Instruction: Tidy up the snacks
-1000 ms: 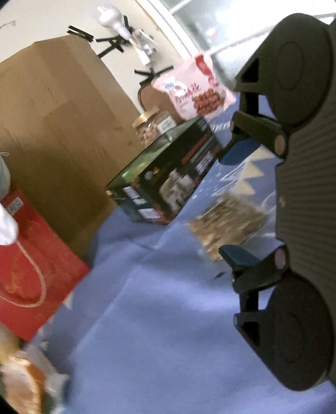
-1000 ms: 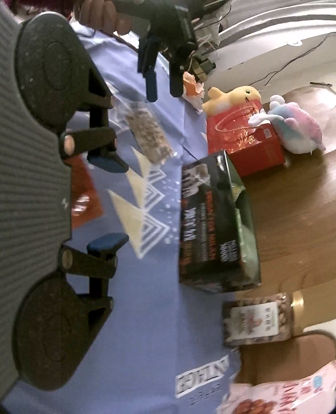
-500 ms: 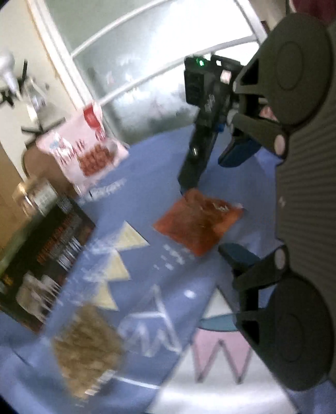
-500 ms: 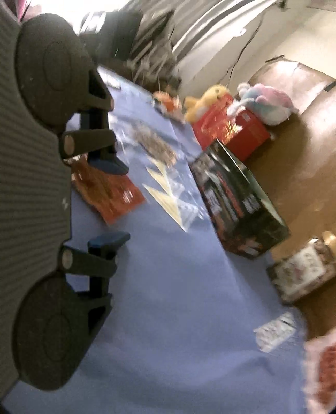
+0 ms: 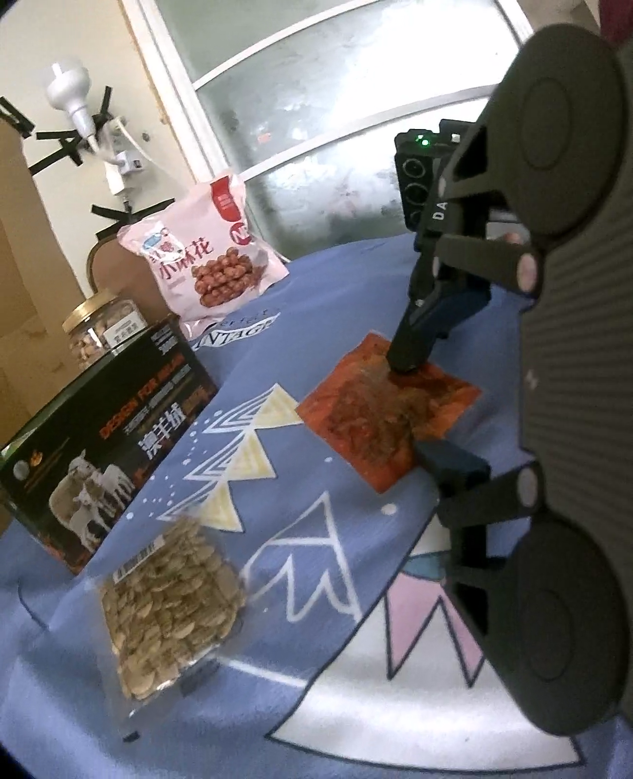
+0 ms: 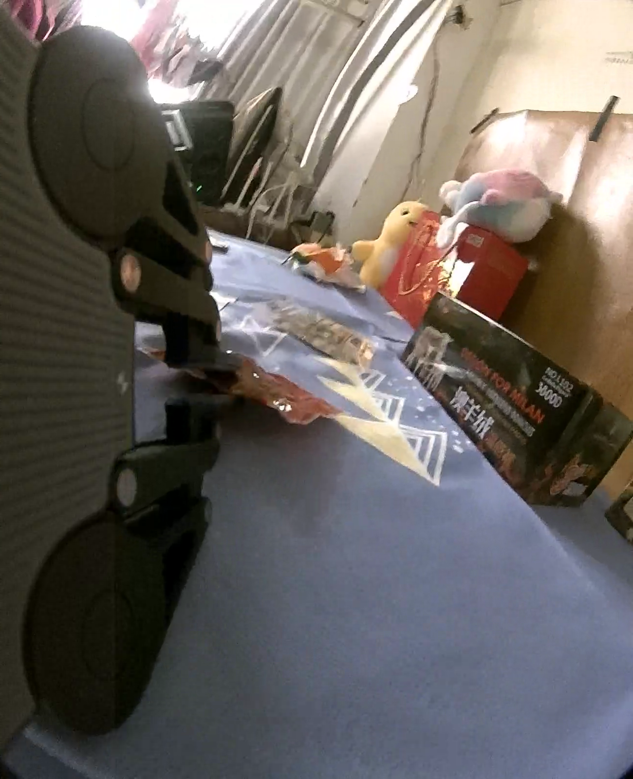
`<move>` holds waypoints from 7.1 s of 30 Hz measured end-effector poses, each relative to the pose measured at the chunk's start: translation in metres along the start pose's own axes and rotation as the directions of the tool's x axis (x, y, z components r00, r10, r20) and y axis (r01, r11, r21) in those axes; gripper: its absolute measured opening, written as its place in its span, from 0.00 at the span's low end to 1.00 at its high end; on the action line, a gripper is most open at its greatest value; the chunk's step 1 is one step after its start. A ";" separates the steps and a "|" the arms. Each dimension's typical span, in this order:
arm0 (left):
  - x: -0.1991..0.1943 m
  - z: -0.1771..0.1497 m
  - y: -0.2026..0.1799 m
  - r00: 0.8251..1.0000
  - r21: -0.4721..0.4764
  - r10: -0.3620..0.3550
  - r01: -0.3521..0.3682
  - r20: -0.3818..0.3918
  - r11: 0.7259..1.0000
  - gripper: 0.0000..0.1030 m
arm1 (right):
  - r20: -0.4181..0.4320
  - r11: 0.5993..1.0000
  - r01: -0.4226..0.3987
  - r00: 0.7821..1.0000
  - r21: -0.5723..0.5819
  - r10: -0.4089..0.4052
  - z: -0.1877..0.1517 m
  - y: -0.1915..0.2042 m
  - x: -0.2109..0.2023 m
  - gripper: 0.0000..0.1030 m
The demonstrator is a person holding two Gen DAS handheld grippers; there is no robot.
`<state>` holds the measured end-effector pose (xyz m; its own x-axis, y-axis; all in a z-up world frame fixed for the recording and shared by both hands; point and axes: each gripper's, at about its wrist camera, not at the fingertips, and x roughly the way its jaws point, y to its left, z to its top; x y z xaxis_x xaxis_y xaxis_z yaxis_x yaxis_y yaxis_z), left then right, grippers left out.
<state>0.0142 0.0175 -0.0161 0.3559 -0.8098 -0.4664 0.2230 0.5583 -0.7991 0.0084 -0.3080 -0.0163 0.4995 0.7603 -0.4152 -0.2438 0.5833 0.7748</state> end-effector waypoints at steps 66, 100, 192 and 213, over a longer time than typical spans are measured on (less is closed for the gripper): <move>-0.071 0.037 0.041 0.925 -0.166 0.217 -0.171 0.312 0.971 0.77 | -0.142 0.968 0.052 0.986 -0.245 -0.089 0.065 0.041 0.121 0.31; -0.061 0.024 0.023 0.966 -0.128 0.079 -0.048 0.246 0.991 0.25 | -0.091 0.987 -0.107 0.989 0.120 0.119 0.043 0.014 0.076 0.19; -0.018 0.021 -0.110 0.773 0.240 0.426 -0.577 0.471 0.781 0.97 | 0.354 0.756 0.446 0.887 -0.480 -0.298 0.111 0.113 0.062 0.45; 0.016 0.005 -0.100 0.691 0.237 0.579 -0.707 0.432 0.667 1.00 | 0.362 0.827 0.407 0.892 -0.387 -0.270 -0.033 0.083 -0.009 0.57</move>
<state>0.0022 -0.0503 0.0578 0.7673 -0.1582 -0.6214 0.1118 0.9872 -0.1134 -0.0436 -0.2564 0.0363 0.8126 0.4176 -0.4066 -0.3200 0.9027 0.2876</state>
